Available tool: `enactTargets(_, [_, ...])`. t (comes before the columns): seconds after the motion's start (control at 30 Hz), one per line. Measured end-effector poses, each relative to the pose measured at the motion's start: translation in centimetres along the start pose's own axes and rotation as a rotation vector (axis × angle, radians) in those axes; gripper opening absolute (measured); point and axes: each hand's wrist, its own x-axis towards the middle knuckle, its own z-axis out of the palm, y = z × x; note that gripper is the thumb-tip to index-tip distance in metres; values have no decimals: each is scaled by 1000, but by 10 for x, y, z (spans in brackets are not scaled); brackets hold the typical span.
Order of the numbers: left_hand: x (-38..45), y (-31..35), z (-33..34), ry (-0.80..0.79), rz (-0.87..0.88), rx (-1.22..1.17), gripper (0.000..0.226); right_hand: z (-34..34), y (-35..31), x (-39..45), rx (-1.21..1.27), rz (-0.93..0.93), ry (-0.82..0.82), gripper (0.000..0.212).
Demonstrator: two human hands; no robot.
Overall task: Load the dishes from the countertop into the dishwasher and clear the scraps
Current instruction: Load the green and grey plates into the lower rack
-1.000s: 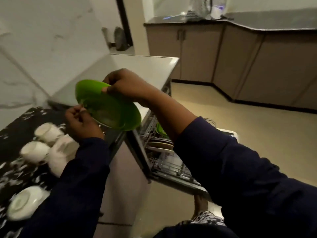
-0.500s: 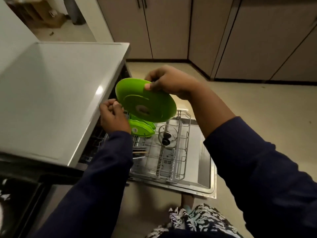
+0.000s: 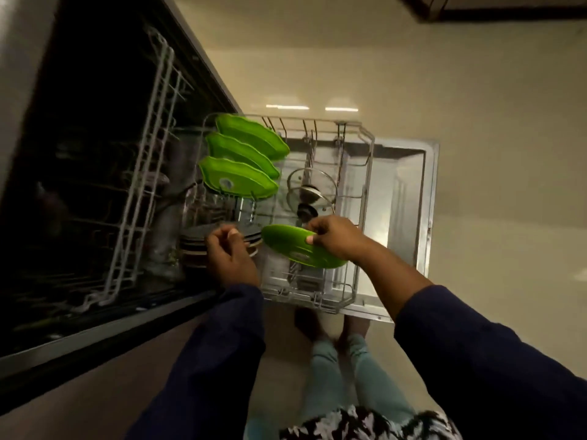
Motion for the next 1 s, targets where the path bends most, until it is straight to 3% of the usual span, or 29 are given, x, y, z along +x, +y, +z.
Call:
enactTargets(0.13, [9, -53, 18, 13, -43, 42, 13, 32, 44, 42, -80, -12, -22, 28])
enactTargets(0.27, [9, -90, 23, -15, -79, 59, 6, 57, 70, 67, -163, -12, -24, 22])
enactTargets(0.37, [8, -111, 24, -8, -97, 94, 19, 70, 80, 76, -190, 2, 11, 25])
enactTargets(0.43, [7, -119, 25, -11, -112, 114, 25, 74, 87, 80, -196, 5, 24, 28])
enactTargets(0.73, [7, -126, 37, -65, -114, 122, 8, 76, 108, 92, -170, 24, 2, 28])
enactTargets(1.0, [7, -131, 47, -93, -103, 142, 8, 81, 114, 94, -112, 34, 25, 27])
